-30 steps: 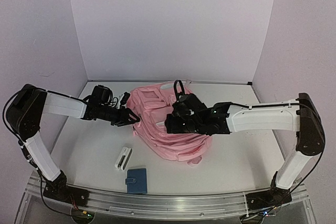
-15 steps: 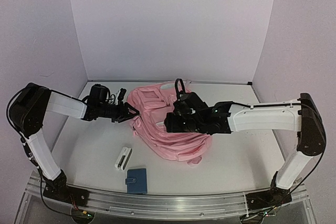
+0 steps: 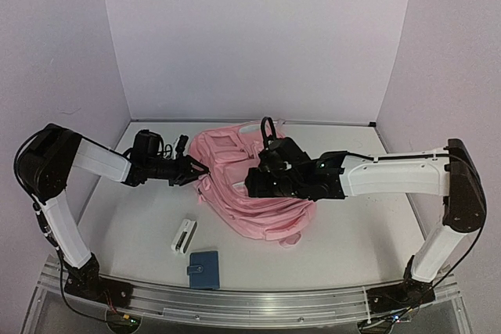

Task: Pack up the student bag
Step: Zip the student bag at the center of the board.

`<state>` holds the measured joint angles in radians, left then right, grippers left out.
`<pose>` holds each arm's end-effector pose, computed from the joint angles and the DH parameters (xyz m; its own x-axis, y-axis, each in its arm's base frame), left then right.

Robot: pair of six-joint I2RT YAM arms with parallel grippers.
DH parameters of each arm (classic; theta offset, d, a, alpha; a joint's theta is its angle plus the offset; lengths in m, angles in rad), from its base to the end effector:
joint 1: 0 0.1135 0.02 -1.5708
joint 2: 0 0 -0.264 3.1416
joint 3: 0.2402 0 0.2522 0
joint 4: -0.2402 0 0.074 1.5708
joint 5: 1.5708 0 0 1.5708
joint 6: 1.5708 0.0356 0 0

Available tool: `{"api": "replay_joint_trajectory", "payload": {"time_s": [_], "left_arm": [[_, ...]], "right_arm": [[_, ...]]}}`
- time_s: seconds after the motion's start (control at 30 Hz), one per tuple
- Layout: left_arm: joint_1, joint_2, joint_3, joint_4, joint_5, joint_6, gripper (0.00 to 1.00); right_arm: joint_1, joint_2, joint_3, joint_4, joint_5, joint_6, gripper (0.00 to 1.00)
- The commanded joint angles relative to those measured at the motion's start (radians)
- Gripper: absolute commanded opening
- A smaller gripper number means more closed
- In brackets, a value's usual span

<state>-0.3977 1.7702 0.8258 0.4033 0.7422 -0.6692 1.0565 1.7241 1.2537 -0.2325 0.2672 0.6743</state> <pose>0.3138 -0.1579 0.1574 -0.8809 -0.1258 -0.4563 0.3482 0.4807 -0.8048 0.1993 0.3336 0.2468 -0.7108 -0.0339 -0.7026 -0.3800 0.8590 0.3430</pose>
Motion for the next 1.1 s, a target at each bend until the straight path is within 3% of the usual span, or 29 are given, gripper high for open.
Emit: {"api": "replay_joint_trajectory", "payload": {"time_s": [0.0,0.33,0.53,0.87,1.07], "left_arm": [[0.003,-0.035,-0.035,0.046,0.021,-0.018,0.38],[0.003,-0.062,-0.050,0.039,0.014,-0.014,0.35],[0.003,-0.073,-0.054,0.051,0.022,-0.028,0.26],[0.002,-0.117,-0.072,0.033,0.046,-0.012,0.01],[-0.001,-0.161,-0.076,-0.023,0.057,0.028,0.00]], "right_arm": [[0.005,-0.036,0.008,0.015,0.009,0.003,0.71],[0.005,-0.036,0.008,0.015,0.009,0.003,0.71],[0.005,-0.048,-0.004,0.015,0.016,0.007,0.71],[0.006,-0.046,-0.004,0.015,0.021,0.003,0.71],[0.005,-0.049,-0.010,0.013,0.024,0.000,0.71]]}}
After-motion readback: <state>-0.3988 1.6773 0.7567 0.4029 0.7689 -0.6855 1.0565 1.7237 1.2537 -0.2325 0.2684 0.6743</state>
